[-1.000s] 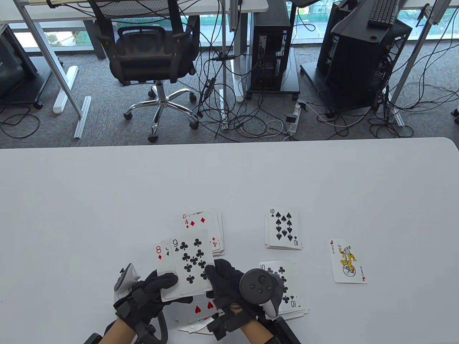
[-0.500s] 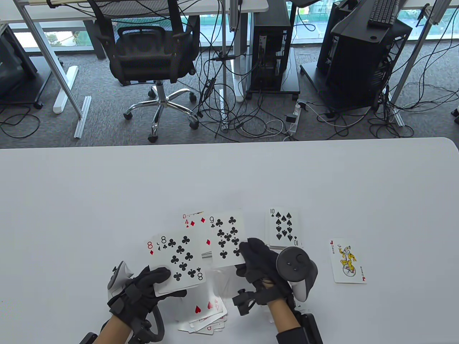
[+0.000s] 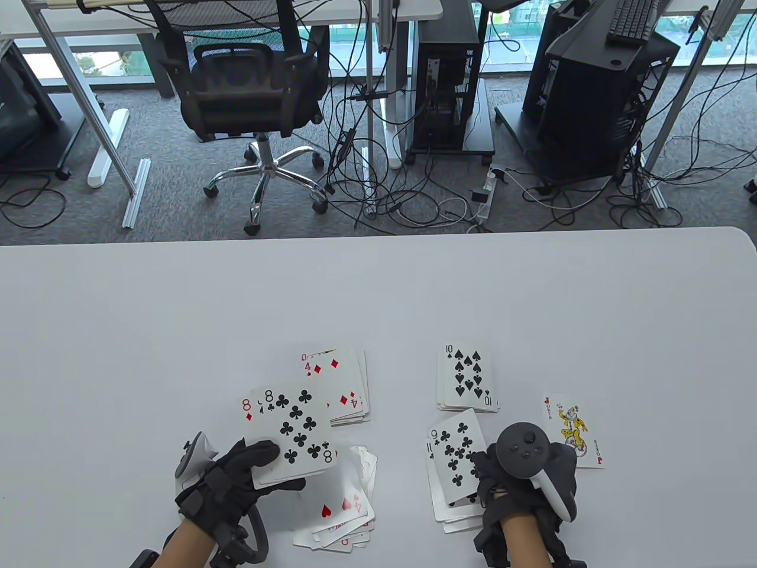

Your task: Playing card suit sorting

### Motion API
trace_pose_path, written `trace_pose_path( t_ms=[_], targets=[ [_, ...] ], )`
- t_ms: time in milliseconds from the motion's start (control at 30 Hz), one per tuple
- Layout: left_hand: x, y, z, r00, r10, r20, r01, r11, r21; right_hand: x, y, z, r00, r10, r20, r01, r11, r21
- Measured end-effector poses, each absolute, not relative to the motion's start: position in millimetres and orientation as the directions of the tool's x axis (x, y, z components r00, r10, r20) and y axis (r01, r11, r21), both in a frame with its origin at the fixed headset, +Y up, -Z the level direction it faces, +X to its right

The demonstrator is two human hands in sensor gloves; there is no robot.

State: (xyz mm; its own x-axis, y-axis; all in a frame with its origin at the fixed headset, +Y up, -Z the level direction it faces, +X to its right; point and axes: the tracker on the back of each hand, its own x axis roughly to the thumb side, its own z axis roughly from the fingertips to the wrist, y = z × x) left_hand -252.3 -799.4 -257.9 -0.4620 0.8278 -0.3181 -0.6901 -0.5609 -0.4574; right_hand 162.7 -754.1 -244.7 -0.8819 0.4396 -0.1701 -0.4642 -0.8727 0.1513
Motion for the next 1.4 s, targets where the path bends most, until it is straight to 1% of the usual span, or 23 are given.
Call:
trace_pose_path(
  t_ms=[100,167,300,400,500,533,633,667,700,767,833,867,900,933,1000,1100,1200,1300,1400],
  targets=[
    [-253,-799,-258,-0.449,0.833,-0.322,-0.702,-0.552,-0.450,154,-761,-246,-0.951,0.269,-0.152,-0.297,-0.931,0.214],
    [-254,-799,-258,-0.444,0.837,-0.321,-0.707,-0.547,-0.449,148,-763,-246,-0.978,0.166,-0.129,-0.192,-0.953,0.233],
    [-254,-799,-258,-0.439,0.836,-0.329,-0.710,-0.548,-0.443,136,-768,-246,-0.995,-0.014,-0.098,-0.017,-0.952,0.305],
    [-253,-799,-257,-0.436,0.836,-0.332,-0.712,-0.546,-0.440,131,-769,-246,-0.992,-0.094,-0.080,0.066,-0.950,0.305],
    [-253,-798,-257,-0.433,0.837,-0.334,-0.713,-0.545,-0.441,128,-769,-246,-0.981,-0.172,-0.092,0.125,-0.917,0.380],
    [-253,-798,-257,-0.434,0.837,-0.334,-0.713,-0.545,-0.441,127,-767,-246,-0.978,-0.188,-0.092,0.139,-0.913,0.383],
    [-253,-799,-257,-0.430,0.839,-0.334,-0.714,-0.543,-0.443,120,-756,-249,-0.964,-0.252,-0.081,0.209,-0.912,0.352],
    [-253,-799,-257,-0.430,0.838,-0.335,-0.714,-0.543,-0.442,117,-751,-250,-0.965,-0.251,-0.076,0.213,-0.918,0.334],
    [-253,-799,-258,-0.431,0.838,-0.336,-0.713,-0.544,-0.442,110,-745,-250,-0.972,-0.227,-0.063,0.199,-0.935,0.294],
    [-253,-799,-258,-0.429,0.839,-0.335,-0.714,-0.543,-0.442,96,-732,-250,-0.993,-0.116,-0.025,0.109,-0.974,0.197],
    [-253,-799,-258,-0.427,0.839,-0.338,-0.715,-0.542,-0.441,79,-719,-249,-0.997,0.070,0.026,-0.068,-0.995,0.079],
    [-253,-799,-257,-0.426,0.838,-0.342,-0.714,-0.543,-0.441,69,-713,-248,-0.980,0.183,0.079,-0.181,-0.983,0.033],
    [-253,-799,-257,-0.426,0.837,-0.343,-0.714,-0.544,-0.440,62,-710,-248,-0.961,0.256,0.105,-0.256,-0.967,0.008],
    [-253,-799,-257,-0.426,0.837,-0.343,-0.714,-0.544,-0.440,51,-705,-248,-0.921,0.357,0.158,-0.362,-0.932,-0.009],
    [-253,-799,-257,-0.425,0.839,-0.341,-0.716,-0.542,-0.441,35,-702,-247,-0.856,0.470,0.213,-0.486,-0.874,-0.024],
    [-253,-799,-257,-0.421,0.841,-0.340,-0.716,-0.538,-0.444,14,-702,-246,-0.773,0.572,0.275,-0.594,-0.805,0.004],
    [-253,-800,-257,-0.416,0.842,-0.343,-0.718,-0.536,-0.444,-6,-709,-245,-0.694,0.656,0.297,-0.665,-0.742,0.086],
    [-253,-799,-257,-0.412,0.845,-0.341,-0.722,-0.531,-0.444,-19,-720,-245,-0.631,0.729,0.265,-0.715,-0.679,0.167],
    [-253,-799,-257,-0.407,0.848,-0.338,-0.723,-0.526,-0.448,-26,-729,-244,-0.586,0.777,0.231,-0.761,-0.625,0.175]
  ],
)
